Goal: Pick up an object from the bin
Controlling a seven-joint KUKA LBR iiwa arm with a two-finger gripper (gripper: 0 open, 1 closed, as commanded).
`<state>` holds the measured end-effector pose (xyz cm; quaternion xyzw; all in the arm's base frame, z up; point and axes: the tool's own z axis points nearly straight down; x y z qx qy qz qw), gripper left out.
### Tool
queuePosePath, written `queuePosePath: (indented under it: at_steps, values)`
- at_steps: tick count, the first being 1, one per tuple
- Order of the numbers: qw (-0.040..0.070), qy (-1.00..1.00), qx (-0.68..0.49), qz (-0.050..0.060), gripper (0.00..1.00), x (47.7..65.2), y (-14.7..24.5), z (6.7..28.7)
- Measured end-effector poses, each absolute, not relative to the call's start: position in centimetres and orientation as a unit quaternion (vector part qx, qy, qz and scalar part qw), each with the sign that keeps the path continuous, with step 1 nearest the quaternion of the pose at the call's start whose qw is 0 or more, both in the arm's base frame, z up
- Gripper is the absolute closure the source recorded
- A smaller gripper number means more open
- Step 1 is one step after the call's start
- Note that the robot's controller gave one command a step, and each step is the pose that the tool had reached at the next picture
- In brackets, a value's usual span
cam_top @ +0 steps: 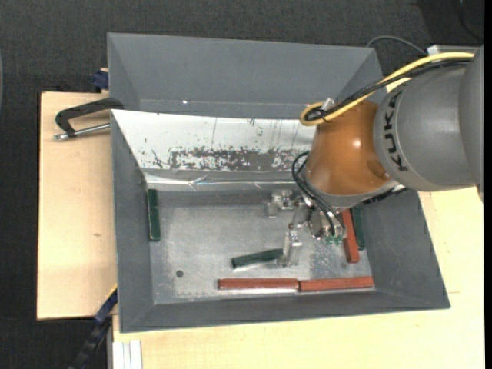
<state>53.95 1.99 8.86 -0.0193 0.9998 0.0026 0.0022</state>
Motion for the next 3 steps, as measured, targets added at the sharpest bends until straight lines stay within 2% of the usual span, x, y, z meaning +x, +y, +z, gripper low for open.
queuePosePath:
  at_steps: [1,2,3]
  values:
    - [0.0,0.993,-0.117,0.001,1.0,49.9,7.5,7.4]
    - [0.0,0.993,-0.117,0.001,1.0,49.9,7.5,7.4]
    - [0.005,0.992,-0.125,0.001,1.0,52.1,11.1,23.9]
